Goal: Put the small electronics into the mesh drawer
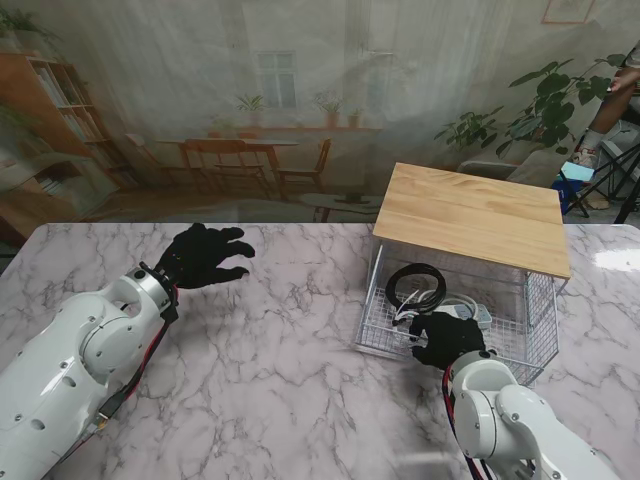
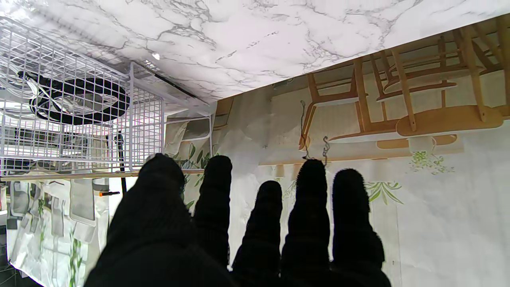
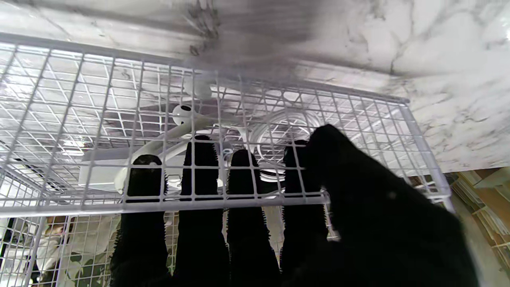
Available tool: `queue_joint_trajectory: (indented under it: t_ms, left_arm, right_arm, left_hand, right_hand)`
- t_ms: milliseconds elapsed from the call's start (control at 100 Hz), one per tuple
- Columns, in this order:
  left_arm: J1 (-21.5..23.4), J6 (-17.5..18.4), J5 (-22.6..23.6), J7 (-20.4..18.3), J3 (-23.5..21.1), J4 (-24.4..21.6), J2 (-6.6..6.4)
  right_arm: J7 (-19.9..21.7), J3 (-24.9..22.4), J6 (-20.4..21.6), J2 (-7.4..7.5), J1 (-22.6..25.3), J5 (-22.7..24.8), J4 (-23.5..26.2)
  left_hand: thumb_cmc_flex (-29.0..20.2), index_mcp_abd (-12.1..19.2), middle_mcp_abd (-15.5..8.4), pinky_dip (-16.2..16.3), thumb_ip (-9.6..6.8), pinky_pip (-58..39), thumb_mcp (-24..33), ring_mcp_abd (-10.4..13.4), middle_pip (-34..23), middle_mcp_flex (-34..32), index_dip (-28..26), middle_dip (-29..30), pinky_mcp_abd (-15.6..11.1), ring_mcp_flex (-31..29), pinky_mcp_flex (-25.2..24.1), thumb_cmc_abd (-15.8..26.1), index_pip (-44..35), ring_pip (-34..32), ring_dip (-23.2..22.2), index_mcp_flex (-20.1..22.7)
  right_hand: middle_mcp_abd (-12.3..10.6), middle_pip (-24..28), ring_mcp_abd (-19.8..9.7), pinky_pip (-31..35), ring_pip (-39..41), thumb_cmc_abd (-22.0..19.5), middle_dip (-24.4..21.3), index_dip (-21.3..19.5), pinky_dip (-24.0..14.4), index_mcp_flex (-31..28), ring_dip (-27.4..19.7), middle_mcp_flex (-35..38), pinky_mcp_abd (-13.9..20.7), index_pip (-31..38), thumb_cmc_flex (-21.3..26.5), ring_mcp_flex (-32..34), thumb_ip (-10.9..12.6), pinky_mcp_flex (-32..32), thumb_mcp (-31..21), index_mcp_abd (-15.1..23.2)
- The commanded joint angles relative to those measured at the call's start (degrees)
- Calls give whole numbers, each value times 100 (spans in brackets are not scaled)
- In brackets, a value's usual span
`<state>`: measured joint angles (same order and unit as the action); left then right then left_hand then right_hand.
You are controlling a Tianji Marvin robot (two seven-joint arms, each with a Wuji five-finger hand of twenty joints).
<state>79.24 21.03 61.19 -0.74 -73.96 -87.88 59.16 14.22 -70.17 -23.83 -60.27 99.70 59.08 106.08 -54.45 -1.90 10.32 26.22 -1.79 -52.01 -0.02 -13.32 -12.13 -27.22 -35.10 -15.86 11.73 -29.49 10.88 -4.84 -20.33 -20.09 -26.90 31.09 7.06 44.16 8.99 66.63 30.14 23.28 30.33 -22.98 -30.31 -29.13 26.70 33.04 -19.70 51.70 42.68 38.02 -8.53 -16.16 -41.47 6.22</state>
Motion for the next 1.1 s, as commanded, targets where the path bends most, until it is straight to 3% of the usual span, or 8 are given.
queue_joint_trajectory:
  t_ms: [0,70,140,340,1090]
  left_arm:
    - [1,-21,10,-87,15,17,-7]
    - [6,-23,7,-89,15,12,-6]
    - [16,-26,5,-99,12,1,-7]
    - [44,-30,2,-109,-6,-28,-6]
    - [-24,-25,-32,-170,77,-8,-8]
  right_arm:
    - [-37,19,-18,-2,-68,93,-129]
    - [-112,40,-25,-9,-132,104,-202]
    - [-186,48,-16,-18,-193,90,-267]
    - [-406,5,126,-39,-341,78,-449]
    - [-537,73,394,-32,-889,98,-994]
  left_hand:
    - [-31,-60,10,98,22,124,77,-71,128,-54,-29,-39,190,125,-87,75,-23,123,-69,55]
    - [-38,-74,22,98,21,128,80,-80,128,-55,-30,-39,190,133,-92,73,-25,127,-67,56]
    - [-37,-68,20,101,21,128,79,-74,128,-55,-30,-39,191,129,-91,72,-25,124,-68,56]
    - [-36,-61,15,105,23,131,78,-78,128,-55,-30,-38,195,134,-95,72,-28,126,-68,59]
    - [-35,-57,10,111,23,144,75,-74,132,-57,-32,-39,194,133,-103,77,-34,128,-67,65]
  right_hand:
    - [-156,180,-103,289,513,-76,225,74,-92,-288,145,378,248,354,460,288,-162,-268,-298,503]
    - [-217,122,-106,487,727,-80,454,-134,-61,-733,245,820,389,381,564,536,-284,-534,-829,748]
    - [-272,143,-103,626,925,-63,608,-353,-45,-1132,347,1176,426,313,681,783,-388,-765,-1045,847]
    - [-398,141,-99,748,1063,13,698,-569,6,-1669,420,1651,443,232,742,1144,-446,-1089,-1265,907]
    - [-509,109,-172,838,1092,55,735,-762,18,-1912,472,1831,450,249,759,1242,-457,-1150,-1381,1024]
